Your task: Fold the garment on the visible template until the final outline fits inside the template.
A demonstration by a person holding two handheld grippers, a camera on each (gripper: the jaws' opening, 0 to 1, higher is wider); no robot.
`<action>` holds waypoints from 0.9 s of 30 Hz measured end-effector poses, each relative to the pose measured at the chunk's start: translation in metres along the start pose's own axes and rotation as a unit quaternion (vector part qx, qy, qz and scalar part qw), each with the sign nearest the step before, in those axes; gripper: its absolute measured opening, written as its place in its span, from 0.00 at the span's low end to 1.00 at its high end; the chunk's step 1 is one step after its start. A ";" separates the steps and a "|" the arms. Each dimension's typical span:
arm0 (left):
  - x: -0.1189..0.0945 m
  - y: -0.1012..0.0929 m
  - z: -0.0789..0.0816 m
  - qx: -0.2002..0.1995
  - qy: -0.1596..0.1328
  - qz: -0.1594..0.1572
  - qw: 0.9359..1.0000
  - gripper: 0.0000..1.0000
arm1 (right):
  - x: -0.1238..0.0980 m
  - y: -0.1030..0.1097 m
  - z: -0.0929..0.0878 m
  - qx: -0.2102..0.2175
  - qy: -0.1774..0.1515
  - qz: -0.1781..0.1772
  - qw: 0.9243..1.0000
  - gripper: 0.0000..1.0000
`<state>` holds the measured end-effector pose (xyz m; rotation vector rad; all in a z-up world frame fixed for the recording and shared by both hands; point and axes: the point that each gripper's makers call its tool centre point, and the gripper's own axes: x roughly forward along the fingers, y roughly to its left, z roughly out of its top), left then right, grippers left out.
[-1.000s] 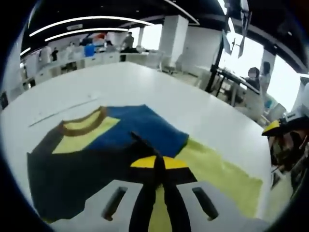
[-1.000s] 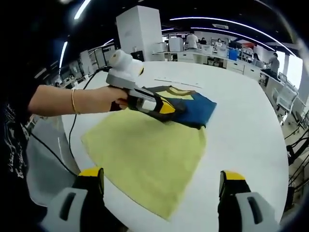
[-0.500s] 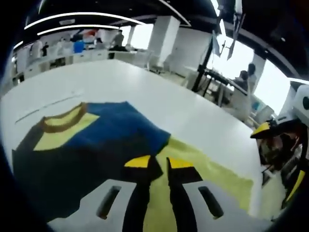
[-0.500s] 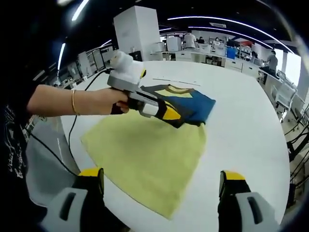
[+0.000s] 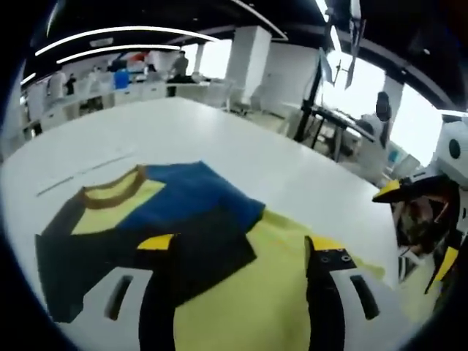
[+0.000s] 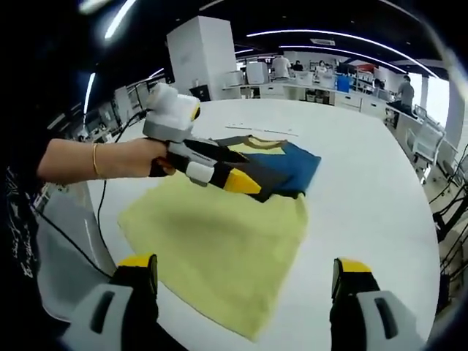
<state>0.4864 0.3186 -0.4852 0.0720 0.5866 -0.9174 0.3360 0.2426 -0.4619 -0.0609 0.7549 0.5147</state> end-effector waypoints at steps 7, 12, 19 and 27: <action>-0.028 0.027 0.007 0.005 -0.011 0.025 1.000 0.85 | 0.007 0.001 0.003 -0.009 -0.005 0.004 1.000 1.00; -0.057 0.039 0.005 0.017 -0.018 0.043 0.999 0.96 | 0.011 0.002 0.001 -0.013 -0.001 0.006 1.000 1.00; -0.087 0.050 -0.009 0.009 -0.014 0.055 0.998 0.99 | 0.012 0.003 0.002 -0.020 -0.002 0.004 1.000 1.00; -0.128 0.059 -0.023 0.028 -0.009 0.077 0.997 0.99 | 0.017 0.008 -0.003 -0.013 -0.001 0.004 1.000 1.00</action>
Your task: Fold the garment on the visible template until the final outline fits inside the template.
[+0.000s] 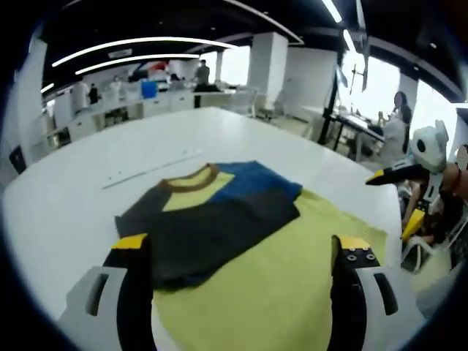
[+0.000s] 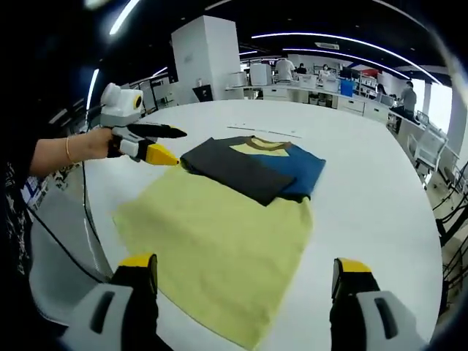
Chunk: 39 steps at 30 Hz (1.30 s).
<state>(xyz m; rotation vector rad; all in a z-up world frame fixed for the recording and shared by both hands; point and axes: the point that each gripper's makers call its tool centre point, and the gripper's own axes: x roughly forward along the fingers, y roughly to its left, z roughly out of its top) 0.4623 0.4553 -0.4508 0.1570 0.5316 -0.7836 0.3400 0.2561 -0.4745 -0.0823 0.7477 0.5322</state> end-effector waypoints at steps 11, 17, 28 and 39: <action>-0.046 0.008 -0.028 0.002 0.002 0.011 1.000 0.95 | 0.005 0.006 -0.015 0.004 0.012 0.008 1.000 1.00; -0.065 -0.001 -0.050 -0.003 0.010 0.007 1.000 0.93 | 0.006 0.007 -0.026 0.011 0.024 0.006 1.000 0.98; -0.084 -0.021 -0.088 -0.063 0.018 0.013 0.998 0.88 | 0.011 0.010 -0.052 0.032 0.044 -0.001 0.999 0.89; -0.103 -0.027 -0.129 -0.061 0.097 0.045 0.992 0.63 | 0.010 0.007 -0.072 0.035 0.074 -0.032 0.996 0.69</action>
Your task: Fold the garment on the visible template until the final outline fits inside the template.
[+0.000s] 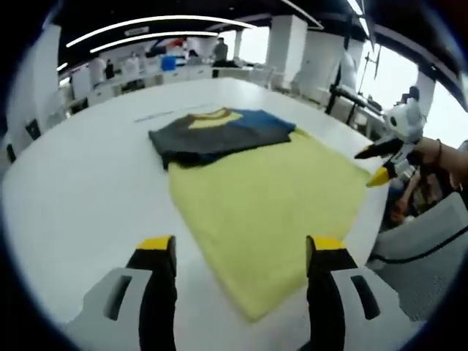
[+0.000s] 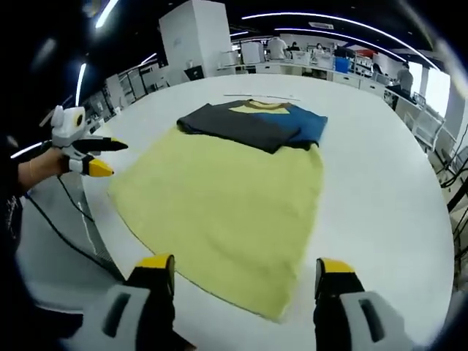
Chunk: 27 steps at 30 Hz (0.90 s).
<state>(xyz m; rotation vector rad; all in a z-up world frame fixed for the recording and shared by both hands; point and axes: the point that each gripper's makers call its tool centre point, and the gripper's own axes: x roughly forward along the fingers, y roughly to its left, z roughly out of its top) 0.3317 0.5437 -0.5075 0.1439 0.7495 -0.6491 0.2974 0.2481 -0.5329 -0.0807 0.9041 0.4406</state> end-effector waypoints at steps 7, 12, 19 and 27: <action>-0.004 -0.004 -0.026 -0.019 0.029 0.004 0.999 0.53 | 0.001 0.001 -0.010 0.001 0.013 -0.003 1.000 0.61; -0.007 -0.008 -0.035 -0.044 0.046 0.013 0.998 0.45 | 0.000 -0.004 -0.016 0.001 0.024 -0.015 1.000 0.56; -0.010 -0.009 -0.046 -0.049 0.072 0.025 0.996 0.32 | -0.004 -0.007 -0.019 0.015 0.027 -0.021 0.999 0.43; -0.013 -0.009 -0.053 -0.071 0.084 0.027 0.994 0.18 | -0.010 -0.021 -0.017 0.024 0.022 -0.045 0.998 0.17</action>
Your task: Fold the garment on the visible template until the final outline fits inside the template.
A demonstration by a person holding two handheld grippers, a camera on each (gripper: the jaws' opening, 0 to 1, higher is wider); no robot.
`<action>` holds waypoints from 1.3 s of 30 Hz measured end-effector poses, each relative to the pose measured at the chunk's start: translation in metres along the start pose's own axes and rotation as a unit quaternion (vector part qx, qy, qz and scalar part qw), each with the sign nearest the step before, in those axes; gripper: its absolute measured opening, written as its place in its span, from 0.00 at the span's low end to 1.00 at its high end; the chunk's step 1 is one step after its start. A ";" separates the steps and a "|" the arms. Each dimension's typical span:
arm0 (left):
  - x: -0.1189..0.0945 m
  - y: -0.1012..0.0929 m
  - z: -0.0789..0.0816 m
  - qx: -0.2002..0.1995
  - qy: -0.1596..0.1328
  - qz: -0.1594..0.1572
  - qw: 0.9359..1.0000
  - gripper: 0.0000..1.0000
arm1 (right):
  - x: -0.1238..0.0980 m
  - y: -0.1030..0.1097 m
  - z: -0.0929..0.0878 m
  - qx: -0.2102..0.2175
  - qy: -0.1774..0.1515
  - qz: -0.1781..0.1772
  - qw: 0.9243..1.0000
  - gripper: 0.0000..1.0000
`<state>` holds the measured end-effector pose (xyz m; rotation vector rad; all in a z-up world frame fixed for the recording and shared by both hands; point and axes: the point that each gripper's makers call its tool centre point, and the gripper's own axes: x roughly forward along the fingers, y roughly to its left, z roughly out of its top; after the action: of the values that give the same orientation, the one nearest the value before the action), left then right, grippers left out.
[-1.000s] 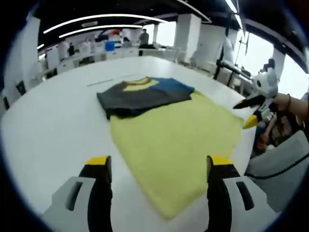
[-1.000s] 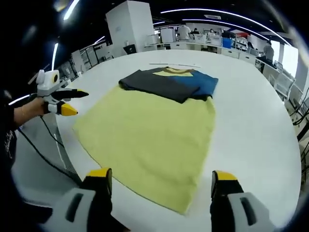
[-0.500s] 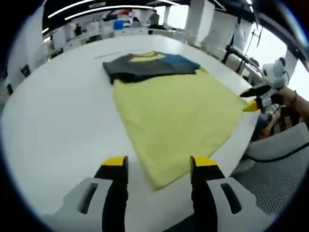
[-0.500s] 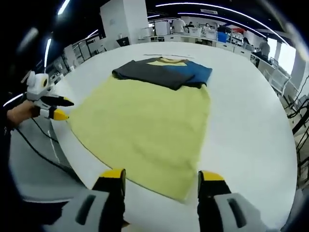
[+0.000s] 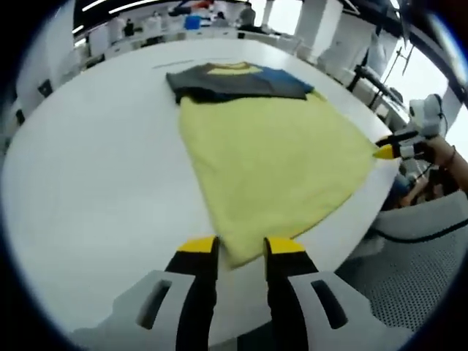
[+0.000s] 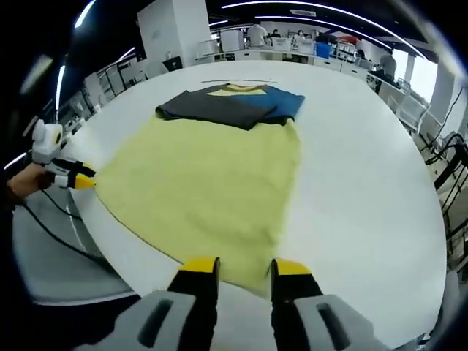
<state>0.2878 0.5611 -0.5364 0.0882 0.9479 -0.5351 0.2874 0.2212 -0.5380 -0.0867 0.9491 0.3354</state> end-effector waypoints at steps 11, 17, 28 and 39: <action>-0.003 0.002 -0.005 -0.005 0.012 -0.006 1.000 0.01 | 0.004 -0.008 -0.007 0.002 0.008 -0.006 1.000 0.00; -0.009 0.001 -0.005 -0.025 0.020 -0.008 0.999 0.00 | 0.000 -0.005 -0.010 0.004 0.009 0.004 1.000 0.00; -0.021 -0.003 -0.022 -0.010 0.044 -0.012 0.999 0.00 | -0.016 0.009 -0.026 0.061 0.000 0.035 0.998 0.00; -0.029 -0.011 -0.030 0.013 0.057 -0.030 0.998 0.00 | -0.024 0.012 -0.037 0.061 0.004 0.033 0.998 0.00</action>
<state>0.2465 0.5716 -0.5298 0.1138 1.0570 -0.6032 0.2423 0.2182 -0.5390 0.0551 0.9808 0.3366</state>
